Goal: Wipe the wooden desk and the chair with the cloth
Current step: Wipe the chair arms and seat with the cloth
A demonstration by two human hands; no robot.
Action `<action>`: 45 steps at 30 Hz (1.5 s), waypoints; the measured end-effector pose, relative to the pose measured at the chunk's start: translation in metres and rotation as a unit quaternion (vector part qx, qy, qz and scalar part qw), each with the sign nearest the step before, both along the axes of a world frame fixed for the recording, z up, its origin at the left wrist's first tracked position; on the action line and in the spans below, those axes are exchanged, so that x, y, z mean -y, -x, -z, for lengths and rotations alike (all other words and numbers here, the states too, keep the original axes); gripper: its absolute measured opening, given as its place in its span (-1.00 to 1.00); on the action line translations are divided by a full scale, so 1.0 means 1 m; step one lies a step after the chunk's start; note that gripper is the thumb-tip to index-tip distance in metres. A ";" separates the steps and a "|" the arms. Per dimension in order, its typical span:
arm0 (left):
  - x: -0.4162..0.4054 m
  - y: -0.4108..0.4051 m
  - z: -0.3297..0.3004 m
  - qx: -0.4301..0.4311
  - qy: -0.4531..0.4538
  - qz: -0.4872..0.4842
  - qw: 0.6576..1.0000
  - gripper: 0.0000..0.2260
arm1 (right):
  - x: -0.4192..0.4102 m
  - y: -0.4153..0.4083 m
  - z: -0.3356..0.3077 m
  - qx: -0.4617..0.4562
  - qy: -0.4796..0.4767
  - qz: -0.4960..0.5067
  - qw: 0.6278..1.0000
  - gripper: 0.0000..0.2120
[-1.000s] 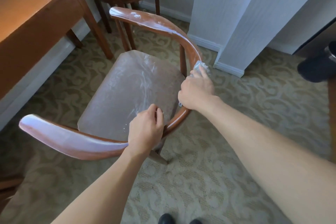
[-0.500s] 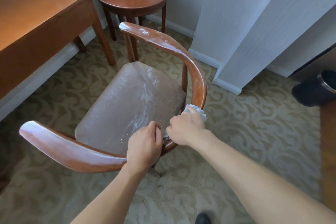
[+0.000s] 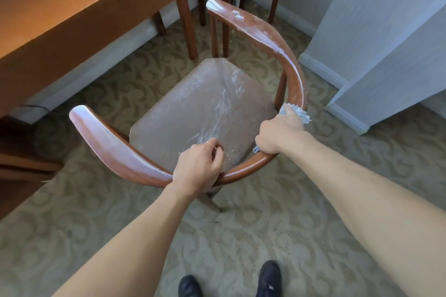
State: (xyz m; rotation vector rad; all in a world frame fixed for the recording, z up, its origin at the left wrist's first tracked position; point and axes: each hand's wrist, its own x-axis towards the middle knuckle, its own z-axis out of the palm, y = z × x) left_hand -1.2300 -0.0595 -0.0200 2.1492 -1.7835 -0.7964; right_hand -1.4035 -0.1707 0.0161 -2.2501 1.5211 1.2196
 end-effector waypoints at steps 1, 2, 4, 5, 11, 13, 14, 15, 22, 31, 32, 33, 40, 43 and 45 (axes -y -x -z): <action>0.000 0.001 0.000 0.000 0.001 -0.005 1.000 -0.76 | -0.007 -0.002 0.000 0.008 0.003 -0.008 1.000 -0.54; -0.001 0.002 -0.001 0.002 0.004 -0.007 1.000 -0.76 | -0.015 -0.006 -0.001 0.027 0.006 -0.013 1.000 -0.57; -0.002 0.002 0.000 0.007 0.015 -0.010 1.000 -0.77 | -0.035 -0.016 -0.004 0.093 0.005 -0.020 0.995 -0.58; -0.002 0.002 0.001 0.006 0.019 -0.013 1.000 -0.78 | -0.048 -0.024 -0.005 0.125 0.002 -0.035 0.992 -0.57; -0.001 0.002 0.001 0.007 0.021 -0.018 1.000 -0.82 | -0.080 -0.047 -0.009 0.208 -0.044 -0.039 0.976 -0.61; 0.000 0.001 0.002 0.008 0.022 -0.012 1.000 -0.81 | -0.064 -0.043 -0.015 0.180 -0.087 -0.009 0.980 -0.58; 0.000 0.000 0.003 0.007 0.025 -0.010 1.000 -0.80 | -0.053 -0.039 -0.020 0.149 -0.107 0.007 0.983 -0.56; 0.000 -0.001 0.003 0.005 0.026 -0.007 1.000 -0.79 | -0.042 -0.034 -0.025 0.114 -0.119 0.012 0.986 -0.55; 0.001 -0.004 0.009 0.005 0.024 -0.003 1.000 -0.80 | 0.011 0.004 -0.023 -0.036 -0.018 -0.025 0.999 -0.53; 0.002 -0.002 0.010 -0.004 0.012 -0.018 1.000 -0.81 | -0.091 -0.031 -0.028 0.185 0.004 -0.096 0.978 -0.67; 0.002 -0.003 0.010 -0.005 0.010 -0.019 1.000 -0.81 | -0.104 -0.033 -0.025 0.227 0.029 -0.076 0.971 -0.67; 0.001 -0.004 0.011 -0.004 0.011 -0.019 1.000 -0.82 | -0.115 -0.033 -0.020 0.266 0.061 -0.058 0.960 -0.66; 0.004 -0.004 0.013 0.032 -0.035 -0.006 0.999 -0.78 | -0.099 0.006 0.000 0.347 0.197 -0.042 0.916 -0.59; 0.010 0.015 0.002 0.059 -0.047 -0.056 0.996 -0.69 | -0.054 0.039 -0.001 0.310 0.192 -0.048 0.930 -0.49; 0.027 0.053 -0.012 -0.011 -0.052 -0.114 0.992 -0.65 | -0.030 0.049 -0.003 0.286 0.182 -0.072 0.938 -0.42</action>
